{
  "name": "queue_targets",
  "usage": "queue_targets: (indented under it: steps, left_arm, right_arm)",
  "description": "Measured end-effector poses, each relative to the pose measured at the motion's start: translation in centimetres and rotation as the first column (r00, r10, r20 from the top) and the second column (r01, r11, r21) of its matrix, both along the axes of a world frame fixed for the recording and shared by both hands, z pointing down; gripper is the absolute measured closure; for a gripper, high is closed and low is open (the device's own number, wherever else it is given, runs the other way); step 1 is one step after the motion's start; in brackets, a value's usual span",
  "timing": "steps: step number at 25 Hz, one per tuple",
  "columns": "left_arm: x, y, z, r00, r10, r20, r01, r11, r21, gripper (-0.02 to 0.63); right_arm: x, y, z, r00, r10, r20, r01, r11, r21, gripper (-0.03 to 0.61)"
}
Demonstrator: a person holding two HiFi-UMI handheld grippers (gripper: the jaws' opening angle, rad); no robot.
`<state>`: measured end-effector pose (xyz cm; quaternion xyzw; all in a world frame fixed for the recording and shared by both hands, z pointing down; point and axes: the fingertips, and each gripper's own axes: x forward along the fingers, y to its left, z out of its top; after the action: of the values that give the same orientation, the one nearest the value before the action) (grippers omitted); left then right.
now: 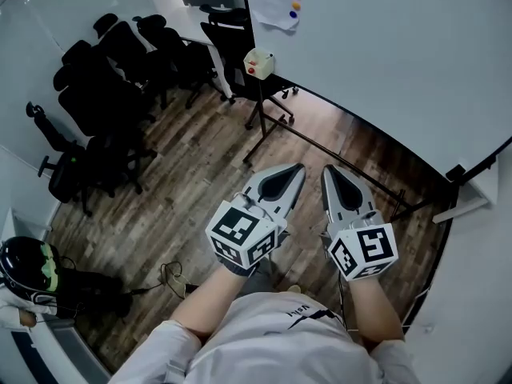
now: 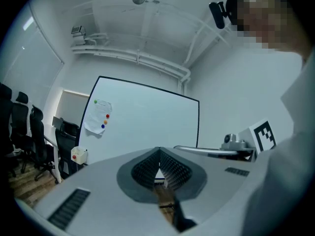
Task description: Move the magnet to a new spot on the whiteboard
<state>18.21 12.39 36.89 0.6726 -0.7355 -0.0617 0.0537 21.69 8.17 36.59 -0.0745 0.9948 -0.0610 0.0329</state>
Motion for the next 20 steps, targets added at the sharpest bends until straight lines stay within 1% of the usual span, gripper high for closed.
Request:
queue_targets:
  steps: [3, 6, 13, 16, 20]
  left_arm:
    - [-3.5, -1.4, 0.3, 1.000, 0.011, -0.007, -0.010, 1.000, 0.012, 0.603]
    - [-7.8, -2.8, 0.1, 1.000, 0.019, -0.005, -0.019, 0.999, 0.028, 0.603]
    - [-17.6, -5.6, -0.3, 0.998, 0.069, -0.013, -0.069, 0.997, 0.036, 0.603]
    - [-20.8, -6.7, -0.6, 0.996, 0.090, -0.011, -0.089, 0.995, 0.043, 0.603]
    - [-24.1, -8.7, -0.4, 0.994, 0.108, -0.033, -0.107, 0.993, 0.051, 0.603]
  right_arm:
    - [-3.5, -1.2, 0.2, 1.000, 0.007, -0.025, -0.007, 1.000, 0.025, 0.566]
    - [-7.7, -2.5, -0.1, 0.999, 0.023, -0.039, -0.021, 0.999, 0.050, 0.566]
    - [-17.1, -5.7, -0.8, 0.993, 0.105, -0.049, -0.101, 0.992, 0.078, 0.566]
    - [-20.0, -7.4, -1.3, 0.989, 0.146, -0.039, -0.142, 0.986, 0.086, 0.566]
    - [-23.3, -9.4, -2.1, 0.984, 0.173, -0.041, -0.166, 0.977, 0.135, 0.566]
